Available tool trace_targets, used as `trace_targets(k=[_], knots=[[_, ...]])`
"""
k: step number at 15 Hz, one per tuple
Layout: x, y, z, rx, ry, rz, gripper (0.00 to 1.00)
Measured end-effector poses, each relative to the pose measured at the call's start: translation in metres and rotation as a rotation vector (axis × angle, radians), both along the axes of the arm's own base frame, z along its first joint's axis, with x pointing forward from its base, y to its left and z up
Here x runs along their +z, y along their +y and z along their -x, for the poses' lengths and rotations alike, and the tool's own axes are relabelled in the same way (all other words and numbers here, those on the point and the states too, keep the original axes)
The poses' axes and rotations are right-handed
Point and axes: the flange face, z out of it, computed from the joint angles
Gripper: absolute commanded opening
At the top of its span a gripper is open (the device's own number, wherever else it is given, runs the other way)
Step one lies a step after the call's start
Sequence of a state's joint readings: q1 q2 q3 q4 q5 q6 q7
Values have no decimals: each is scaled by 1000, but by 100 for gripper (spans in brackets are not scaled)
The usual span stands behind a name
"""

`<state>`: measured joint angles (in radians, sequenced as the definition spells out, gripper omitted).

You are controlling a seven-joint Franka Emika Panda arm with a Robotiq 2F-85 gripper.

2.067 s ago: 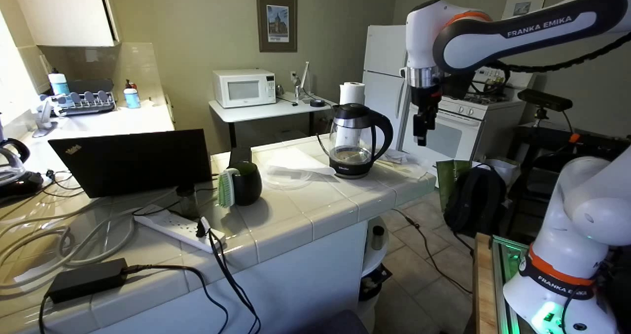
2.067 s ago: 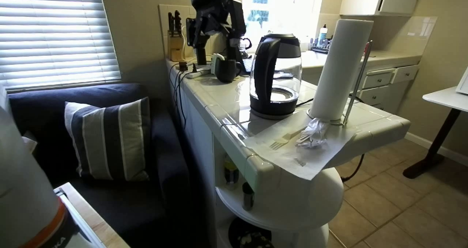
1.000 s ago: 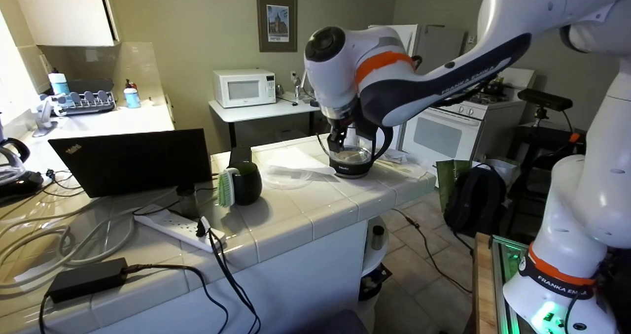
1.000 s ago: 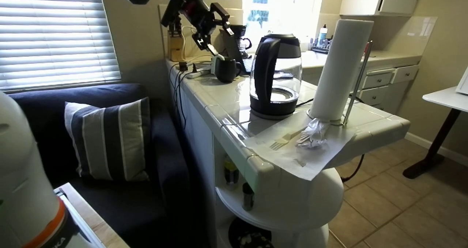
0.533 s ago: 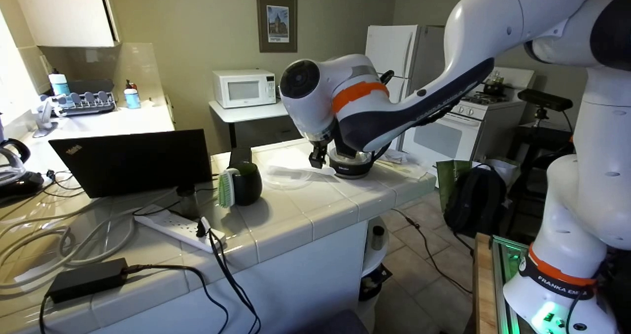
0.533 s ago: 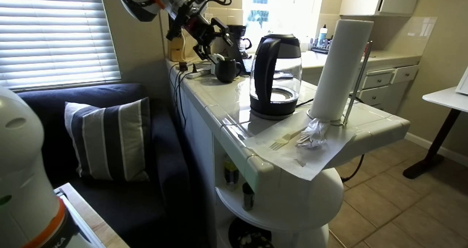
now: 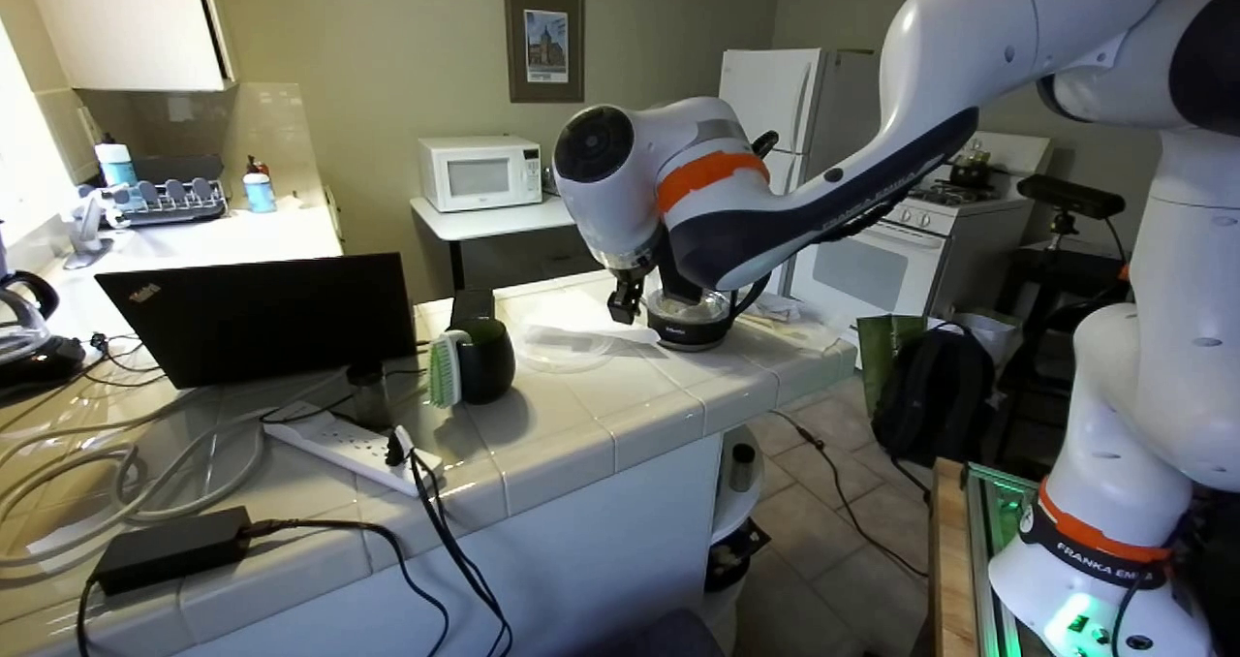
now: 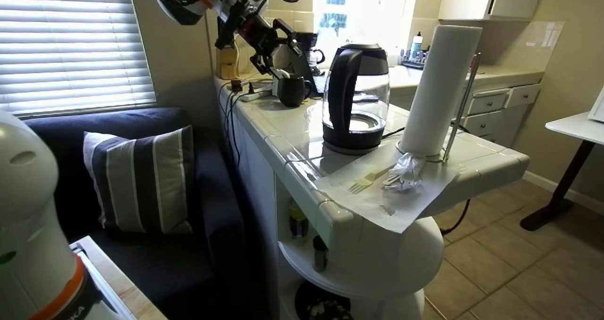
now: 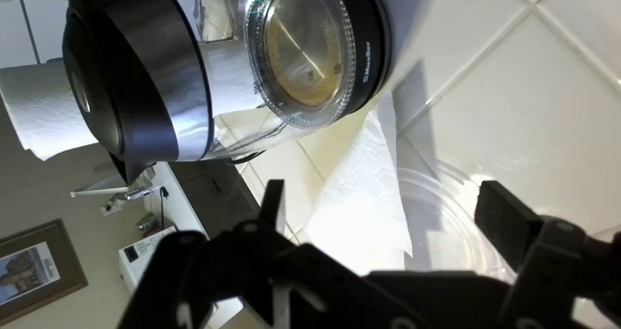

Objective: Move the lid to the left

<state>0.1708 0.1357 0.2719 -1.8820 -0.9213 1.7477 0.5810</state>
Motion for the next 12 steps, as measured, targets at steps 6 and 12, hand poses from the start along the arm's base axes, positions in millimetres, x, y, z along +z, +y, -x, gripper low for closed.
trace_targets(k=[6, 12], knots=[[-30, 17, -22, 187, -43, -8, 100], [-75, 14, -47, 333, -53, -48, 100]])
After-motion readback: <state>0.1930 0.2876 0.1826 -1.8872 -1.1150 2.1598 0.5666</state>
